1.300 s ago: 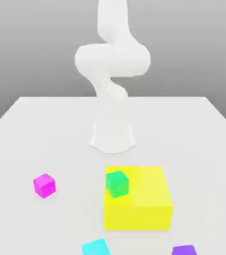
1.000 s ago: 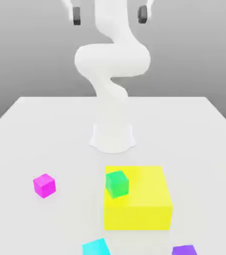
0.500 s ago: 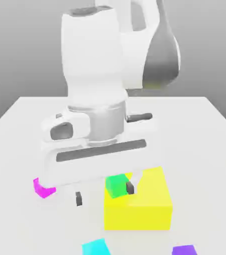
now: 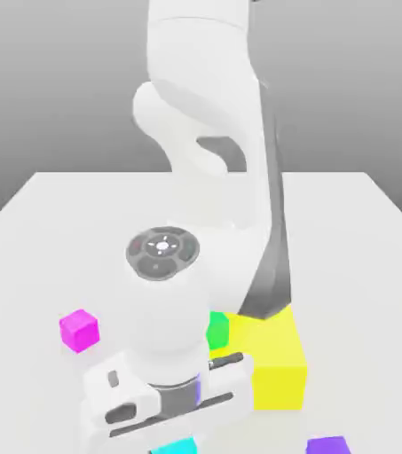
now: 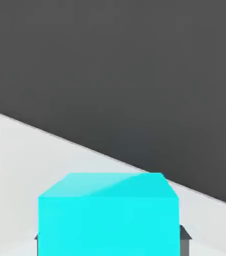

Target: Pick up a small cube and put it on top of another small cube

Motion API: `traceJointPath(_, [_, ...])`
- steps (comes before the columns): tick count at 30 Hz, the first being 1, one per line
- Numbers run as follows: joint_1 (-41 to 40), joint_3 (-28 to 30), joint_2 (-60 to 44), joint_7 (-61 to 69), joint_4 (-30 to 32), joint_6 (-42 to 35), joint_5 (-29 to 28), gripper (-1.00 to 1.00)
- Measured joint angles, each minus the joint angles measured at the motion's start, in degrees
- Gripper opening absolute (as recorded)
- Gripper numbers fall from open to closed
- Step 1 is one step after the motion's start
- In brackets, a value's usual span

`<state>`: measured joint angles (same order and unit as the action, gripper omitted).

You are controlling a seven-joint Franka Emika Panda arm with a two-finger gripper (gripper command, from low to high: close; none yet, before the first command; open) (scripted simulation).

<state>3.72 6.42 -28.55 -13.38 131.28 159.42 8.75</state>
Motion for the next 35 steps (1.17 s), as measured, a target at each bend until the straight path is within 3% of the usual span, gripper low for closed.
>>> traceJointPath(7, [1.44,1.74,11.53,0.17,3.37,-8.11,-3.45,-1.00])
traceJointPath(26, [4.35,0.64,48.80,33.70,25.70,-22.79,-12.00,-1.00])
traceJointPath(31, [5.03,1.14,42.90,35.92,28.92,-13.64,-11.78,-1.00])
traceJointPath(32, [5.03,1.21,41.29,36.05,29.38,-11.56,-11.72,1.00])
traceJointPath(35, [5.03,1.21,41.29,36.05,29.38,-11.56,-11.72,1.00])
